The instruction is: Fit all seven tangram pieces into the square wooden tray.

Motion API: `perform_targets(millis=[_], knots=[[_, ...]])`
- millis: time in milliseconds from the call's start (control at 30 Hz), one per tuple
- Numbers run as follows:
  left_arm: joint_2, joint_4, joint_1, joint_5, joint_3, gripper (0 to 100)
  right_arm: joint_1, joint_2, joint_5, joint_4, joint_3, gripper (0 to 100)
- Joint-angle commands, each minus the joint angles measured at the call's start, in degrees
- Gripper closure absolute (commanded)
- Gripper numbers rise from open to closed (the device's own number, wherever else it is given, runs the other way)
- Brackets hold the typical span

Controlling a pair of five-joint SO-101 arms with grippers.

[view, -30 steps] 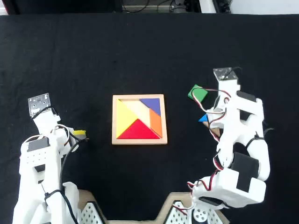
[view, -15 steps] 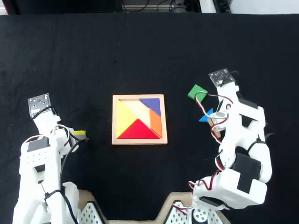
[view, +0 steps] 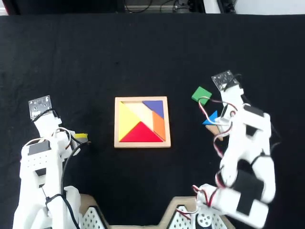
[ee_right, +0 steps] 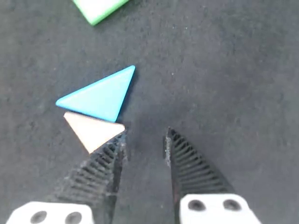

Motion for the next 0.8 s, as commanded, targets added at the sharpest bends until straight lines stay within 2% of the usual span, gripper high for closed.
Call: perform_targets(millis=[0, 233, 433, 500, 667, 767], knots=[[-0.4, -0.3, 0.6, -0.7, -0.2, 67, 0.4, -12.4, 0.6, 0.5, 5.6, 87.1], [-0.4, -0.3, 0.6, -0.7, -0.2, 67, -7.0, -24.4, 1.6, 0.5, 16.0, 87.1], [-0.4, -0.3, 0.6, -0.7, -0.2, 67, -5.2, -20.3, 2.3, 0.6, 12.9, 87.1], [-0.4, -0.3, 0.6, -0.7, -0.2, 67, -3.0, -17.1, 5.9, 0.6, 9.7, 87.1], [-0.4, -0.3, 0.6, -0.7, -0.2, 67, -1.0, -7.8, 22.9, 0.5, 4.5, 87.1], [-0.4, -0.3, 0.6, -0.7, -0.2, 67, -1.0, -3.6, 22.2, 0.5, 1.4, 87.1]])
